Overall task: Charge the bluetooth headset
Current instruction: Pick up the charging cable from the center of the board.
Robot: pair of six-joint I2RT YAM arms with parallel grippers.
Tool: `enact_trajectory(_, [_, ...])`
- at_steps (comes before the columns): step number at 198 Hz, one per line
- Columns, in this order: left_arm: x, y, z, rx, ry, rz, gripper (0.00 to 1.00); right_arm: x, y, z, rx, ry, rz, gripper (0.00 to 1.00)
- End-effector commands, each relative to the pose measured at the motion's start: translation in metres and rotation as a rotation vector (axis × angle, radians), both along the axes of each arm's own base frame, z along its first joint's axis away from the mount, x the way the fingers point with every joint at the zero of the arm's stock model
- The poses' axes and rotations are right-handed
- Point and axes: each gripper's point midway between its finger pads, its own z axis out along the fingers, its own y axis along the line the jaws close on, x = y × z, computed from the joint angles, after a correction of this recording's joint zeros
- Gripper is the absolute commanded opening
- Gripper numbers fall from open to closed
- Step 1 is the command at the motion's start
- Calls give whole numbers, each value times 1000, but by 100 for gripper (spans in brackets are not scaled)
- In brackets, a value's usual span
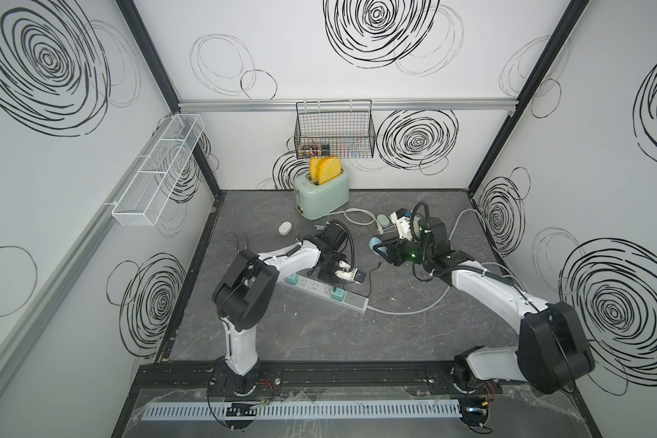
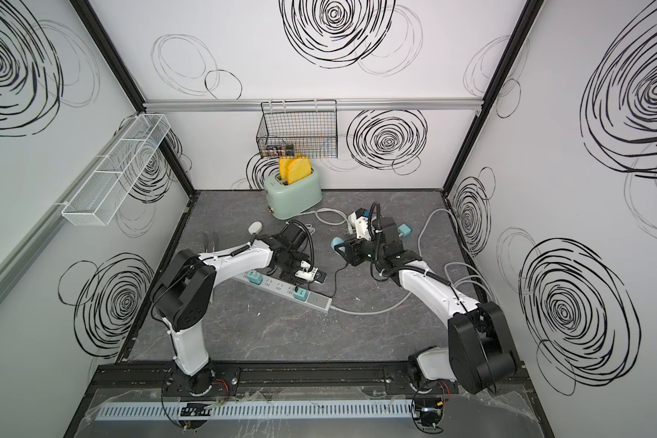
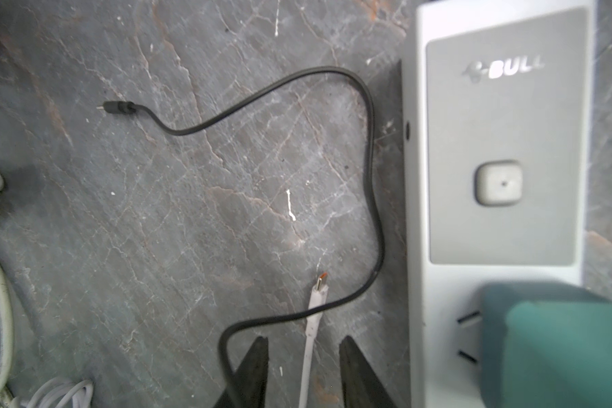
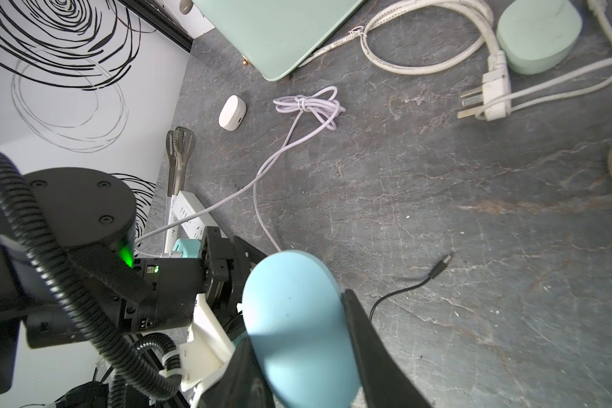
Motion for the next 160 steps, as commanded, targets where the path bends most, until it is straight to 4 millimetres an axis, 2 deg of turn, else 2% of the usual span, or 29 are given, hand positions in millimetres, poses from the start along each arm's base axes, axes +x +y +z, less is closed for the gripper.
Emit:
enact_trajectory(1, [-3,2,-14,29,-15,-79,38,-2,-1,9,27,-26,5,21])
enact_trajectory(57, [-4,4,-33,71,-25,-90,35,-2,-3,9,41,-22,2,21])
enact_trajectory(88, [-7,-2,-32,42,-14,-94,32,0,-5,10,49,-19,-3,21])
enact_trajectory(128, [-7,-4,-38,32,17,-78,11,0,-7,11,53,-21,-5,21])
enact_trajectory(158, [7,-4,-29,9,1,-19,5,1,-7,10,55,-18,-9,21])
enact_trajectory(160, [8,-4,-27,6,-1,-12,1,1,-7,11,55,-20,-8,20])
